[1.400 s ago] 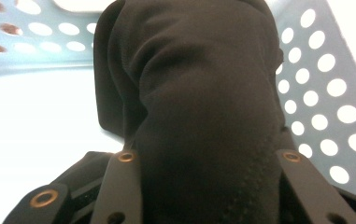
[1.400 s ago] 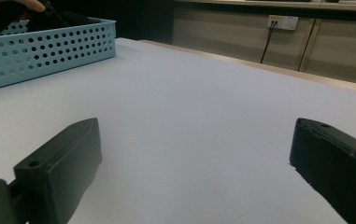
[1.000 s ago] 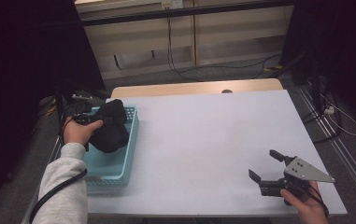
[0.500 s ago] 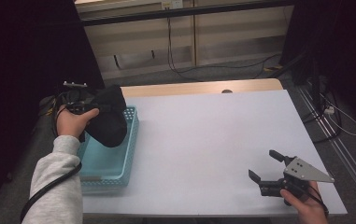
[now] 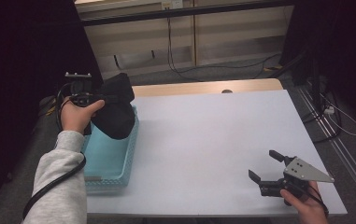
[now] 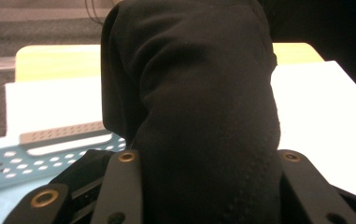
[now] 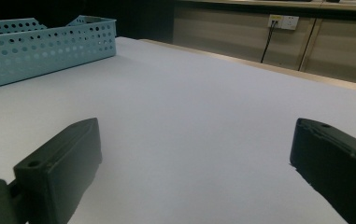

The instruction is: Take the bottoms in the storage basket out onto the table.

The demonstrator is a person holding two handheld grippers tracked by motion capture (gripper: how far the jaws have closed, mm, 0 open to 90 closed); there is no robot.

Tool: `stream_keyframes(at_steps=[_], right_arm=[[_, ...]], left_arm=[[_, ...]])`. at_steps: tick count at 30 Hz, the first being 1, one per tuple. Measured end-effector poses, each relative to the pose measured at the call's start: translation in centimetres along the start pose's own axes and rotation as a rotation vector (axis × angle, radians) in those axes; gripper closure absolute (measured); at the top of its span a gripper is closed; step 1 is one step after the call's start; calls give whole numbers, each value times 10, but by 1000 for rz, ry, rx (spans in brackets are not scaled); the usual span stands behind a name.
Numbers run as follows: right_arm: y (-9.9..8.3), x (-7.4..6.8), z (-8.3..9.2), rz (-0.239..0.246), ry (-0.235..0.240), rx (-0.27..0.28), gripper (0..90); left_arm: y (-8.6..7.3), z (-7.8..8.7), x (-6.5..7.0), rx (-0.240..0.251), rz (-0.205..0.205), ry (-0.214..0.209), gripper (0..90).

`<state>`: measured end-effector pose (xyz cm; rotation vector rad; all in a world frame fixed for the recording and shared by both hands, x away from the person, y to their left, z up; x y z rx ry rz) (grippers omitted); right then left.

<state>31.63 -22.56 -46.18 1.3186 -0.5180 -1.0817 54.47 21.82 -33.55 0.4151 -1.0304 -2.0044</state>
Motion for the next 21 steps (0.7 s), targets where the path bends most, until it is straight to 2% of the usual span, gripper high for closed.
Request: stream_keyframes(at_steps=[10, 13, 21], right_arm=[[0, 0, 0, 2, 0, -2, 14], [0, 0, 0, 1, 0, -4, 14], [-1, 0, 0, 2, 2, -6, 14]], left_arm=[[18, -5, 38, 53, -59, -77, 615], [22, -8, 50, 54, -93, -94, 614], [25, -19, 76, 59, -127, -148, 613]])
Point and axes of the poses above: each handheld gripper's, and its own axes: z roughly backward along the jaws, y roughly out of its top, x roughly to its right, the point moved 9 cm from there along -z, roughly forward along the jaws, and after that the axes turned 15 degrees about -z, right-handed, at the moved point
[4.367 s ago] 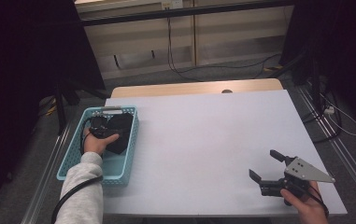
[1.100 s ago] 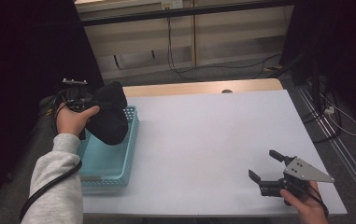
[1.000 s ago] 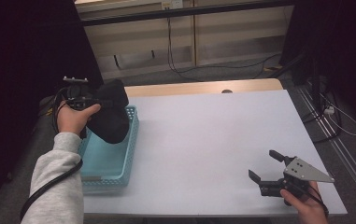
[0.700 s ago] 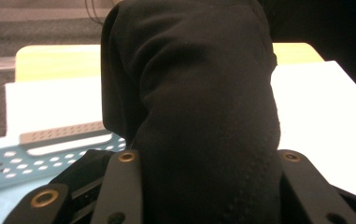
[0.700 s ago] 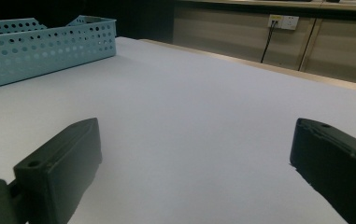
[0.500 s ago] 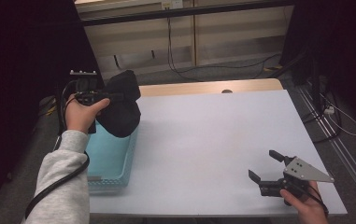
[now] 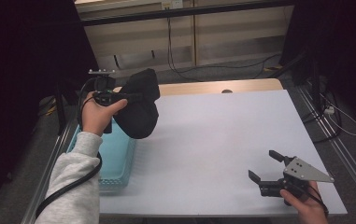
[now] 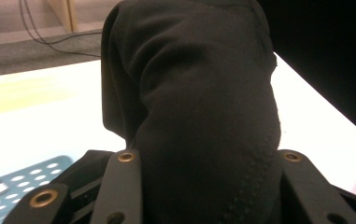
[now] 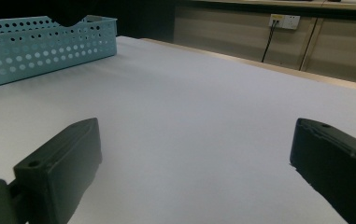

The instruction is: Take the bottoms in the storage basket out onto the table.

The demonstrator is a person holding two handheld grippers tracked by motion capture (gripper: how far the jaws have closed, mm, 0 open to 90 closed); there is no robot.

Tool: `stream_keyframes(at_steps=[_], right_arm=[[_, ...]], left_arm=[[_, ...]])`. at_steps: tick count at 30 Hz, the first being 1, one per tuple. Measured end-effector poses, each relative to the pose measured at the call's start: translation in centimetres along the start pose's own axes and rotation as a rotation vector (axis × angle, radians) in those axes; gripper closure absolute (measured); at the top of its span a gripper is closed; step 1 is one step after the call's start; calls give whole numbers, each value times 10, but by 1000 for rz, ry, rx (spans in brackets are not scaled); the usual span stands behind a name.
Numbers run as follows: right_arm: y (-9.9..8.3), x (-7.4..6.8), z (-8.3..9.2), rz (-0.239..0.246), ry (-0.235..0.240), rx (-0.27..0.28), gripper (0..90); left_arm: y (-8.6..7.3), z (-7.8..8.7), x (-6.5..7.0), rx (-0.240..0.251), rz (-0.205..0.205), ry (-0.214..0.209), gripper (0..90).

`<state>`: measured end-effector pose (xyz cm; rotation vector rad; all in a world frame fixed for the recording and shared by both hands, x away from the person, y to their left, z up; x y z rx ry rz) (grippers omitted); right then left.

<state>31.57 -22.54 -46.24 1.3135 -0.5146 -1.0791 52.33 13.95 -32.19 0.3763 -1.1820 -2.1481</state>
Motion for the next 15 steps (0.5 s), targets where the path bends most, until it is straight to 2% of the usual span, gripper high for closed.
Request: stream_keyframes(at_steps=[15], right_arm=[[0, -1, -1, 7, 5, -5, 14]], left_arm=[[-3, -26, 42, 24, -50, -86, 610]])
Point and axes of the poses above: each handheld gripper's, and its own axes: z roughly backward along the jaws, y roughly out of its top, x roughly to its right, the point moved 9 cm from there along -z, roughly forward along the jaws, and after that the axes turned 15 degrees about -z, right-handed, at the moved point
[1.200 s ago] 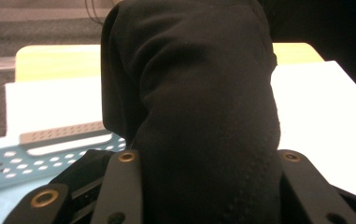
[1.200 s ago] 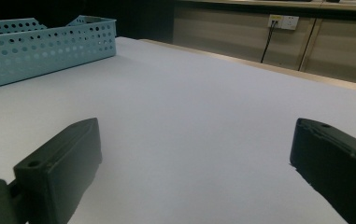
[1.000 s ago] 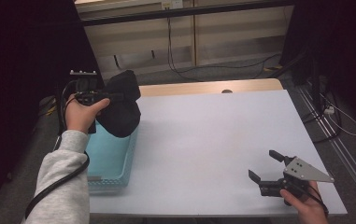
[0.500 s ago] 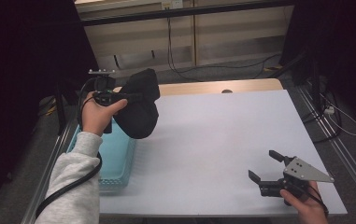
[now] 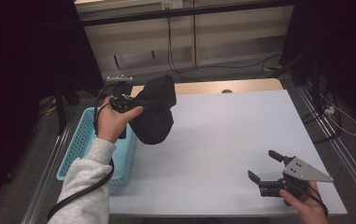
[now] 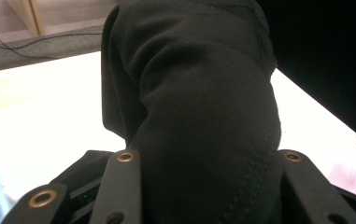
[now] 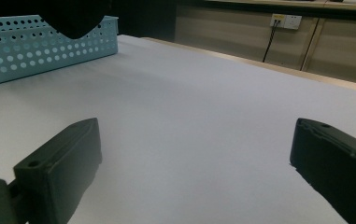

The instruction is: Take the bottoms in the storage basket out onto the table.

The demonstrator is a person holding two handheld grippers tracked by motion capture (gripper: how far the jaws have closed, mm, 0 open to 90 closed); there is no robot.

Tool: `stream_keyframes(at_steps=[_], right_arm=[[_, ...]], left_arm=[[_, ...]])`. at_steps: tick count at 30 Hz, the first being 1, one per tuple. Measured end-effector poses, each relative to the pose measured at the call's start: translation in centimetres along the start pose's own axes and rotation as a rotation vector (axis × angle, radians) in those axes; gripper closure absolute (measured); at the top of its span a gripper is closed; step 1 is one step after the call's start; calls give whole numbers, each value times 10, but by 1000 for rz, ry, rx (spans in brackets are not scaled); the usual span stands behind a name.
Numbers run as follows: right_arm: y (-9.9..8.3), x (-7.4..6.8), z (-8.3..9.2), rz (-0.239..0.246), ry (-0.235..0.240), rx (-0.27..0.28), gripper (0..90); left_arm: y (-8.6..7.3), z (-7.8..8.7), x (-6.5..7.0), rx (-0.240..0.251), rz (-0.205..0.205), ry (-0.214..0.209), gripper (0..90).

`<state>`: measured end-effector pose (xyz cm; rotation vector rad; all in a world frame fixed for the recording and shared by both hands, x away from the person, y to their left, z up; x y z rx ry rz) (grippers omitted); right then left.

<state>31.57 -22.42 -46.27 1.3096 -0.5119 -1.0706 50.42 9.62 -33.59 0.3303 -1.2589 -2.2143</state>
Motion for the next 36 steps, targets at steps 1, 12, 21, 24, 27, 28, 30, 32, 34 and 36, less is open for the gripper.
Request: stream_keyframes(at_steps=[1, 12, 21, 24, 27, 28, 30, 32, 34, 36], right_arm=[[0, 0, 0, -1, 1, -1, 14], [0, 0, 0, 2, -1, -2, 14], [0, 0, 0, 4, 1, -2, 14], [0, 0, 0, 3, 2, -3, 14], [0, 0, 0, 3, 1, -4, 14], [0, 0, 0, 4, 0, -3, 14], [0, 0, 0, 3, 0, -3, 15], [-1, 0, 0, 1, -1, -5, 15], [0, 0, 0, 3, 0, -4, 15], [-1, 0, 0, 2, -1, -6, 15]], left_arm=[[-1, -2, 3, -1, -1, -9, 609], [-14, -21, 30, 2, -30, -69, 605], [-27, -39, 51, -7, -50, -110, 604], [-33, -46, 57, -10, -46, -127, 603], [-39, -52, 65, -10, -47, -146, 602], [-40, -54, 68, -5, -46, -153, 602], [-43, -58, 76, -8, -54, -171, 601], [-47, -63, 82, -9, -63, -183, 600], [-50, -68, 89, -13, -72, -195, 599], [-54, -73, 95, -7, -72, -206, 598]])
Point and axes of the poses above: each handheld gripper's, and its own axes: z roughly backward along the jaws, y roughly out of its top, x roughly to its right, the point moved 9 cm from there along -z, roughly forward along the jaws, and after that the axes turned 15 degrees about -z, right-handed, at the moved point
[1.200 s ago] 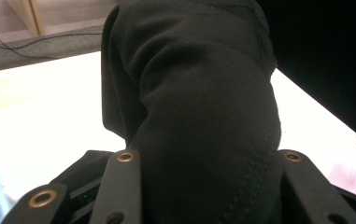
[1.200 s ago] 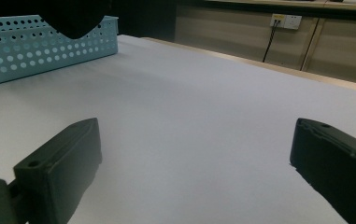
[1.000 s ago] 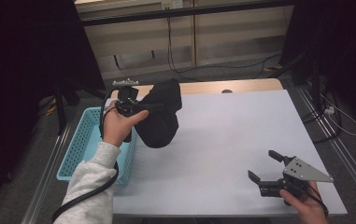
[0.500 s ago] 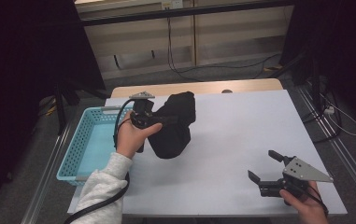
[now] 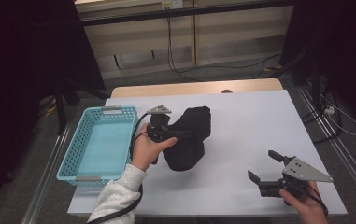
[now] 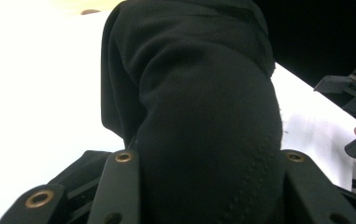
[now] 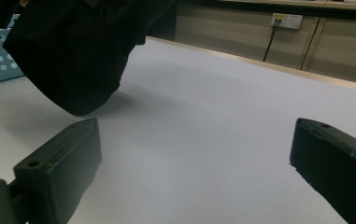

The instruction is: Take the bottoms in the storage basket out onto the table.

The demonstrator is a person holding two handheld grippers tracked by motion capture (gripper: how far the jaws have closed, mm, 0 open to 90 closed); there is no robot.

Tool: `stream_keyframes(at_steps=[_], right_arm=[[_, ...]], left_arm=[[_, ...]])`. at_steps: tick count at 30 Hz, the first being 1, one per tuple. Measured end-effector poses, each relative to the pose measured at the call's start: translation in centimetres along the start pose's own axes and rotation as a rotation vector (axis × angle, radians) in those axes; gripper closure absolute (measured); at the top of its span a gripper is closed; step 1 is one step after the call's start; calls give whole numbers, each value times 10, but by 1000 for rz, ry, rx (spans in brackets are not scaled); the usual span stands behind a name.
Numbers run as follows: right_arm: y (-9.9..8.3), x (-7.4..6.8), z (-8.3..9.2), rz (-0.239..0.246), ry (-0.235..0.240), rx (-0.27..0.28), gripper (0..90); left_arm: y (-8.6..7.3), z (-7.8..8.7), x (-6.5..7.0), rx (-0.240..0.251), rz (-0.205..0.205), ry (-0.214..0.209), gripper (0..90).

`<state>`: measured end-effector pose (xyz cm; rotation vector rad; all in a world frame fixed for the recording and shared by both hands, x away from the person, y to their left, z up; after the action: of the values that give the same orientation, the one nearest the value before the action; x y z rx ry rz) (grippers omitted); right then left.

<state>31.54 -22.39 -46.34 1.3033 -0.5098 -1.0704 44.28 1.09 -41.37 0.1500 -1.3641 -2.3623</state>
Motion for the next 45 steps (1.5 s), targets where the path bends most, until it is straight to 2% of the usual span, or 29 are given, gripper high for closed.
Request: stream_keyframes(at_steps=[7, 9, 11, 13, 15, 19, 24, 26, 29, 31, 35, 39, 45], right_arm=[[0, -1, 0, -1, 1, -1, 15], [0, 0, -1, 4, 1, -3, 15], [-1, 0, -1, 11, 2, -4, 15], [-1, -1, -1, 12, 1, -8, 15], [-2, -1, -1, 22, 1, -13, 15], [-2, -2, -3, 35, 3, -21, 15], [-3, -2, -4, 57, -7, -30, 15], [-3, -1, -5, 52, -4, -31, 15], [-2, 0, -5, 48, -2, -32, 15], [-3, 1, -6, 44, -2, -37, 15], [-3, 1, -9, 31, -2, -46, 15], [-3, -1, -14, 41, -1, -54, 15], [-4, -1, -27, 36, 2, -77, 15]], left_arm=[[-16, -24, 17, 22, 4, -55, 593], [-23, -31, 19, 23, -17, -68, 579], [-31, -37, 13, -5, -17, -22, 492], [-38, -38, 4, -12, -14, 35, 371], [-40, -35, -2, -6, -4, 63, 334], [-36, -24, -9, 6, -36, 125, 266], [-40, -19, -11, -2, -27, 125, 213], [-42, -16, -14, -19, -35, 139, 207], [-42, -12, -17, -14, -38, 149, 192], [-42, -8, -19, -27, -44, 167, 173], [-42, -4, -19, -17, -44, 168, 155], [-45, 0, -22, -14, -32, 175, 132], [-46, 5, -23, -11, -41, 175, 120]])
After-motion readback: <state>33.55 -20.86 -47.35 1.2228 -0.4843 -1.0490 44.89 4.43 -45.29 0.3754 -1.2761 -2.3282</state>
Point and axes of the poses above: each handheld gripper's, and its own axes: z roughly backward along the jaws, y roughly out of its top, x roughly to its right, the point moved 9 cm from there along -z, roughly forward along the jaws, and after that the axes turned 15 degrees about -z, right-handed, at the moved point
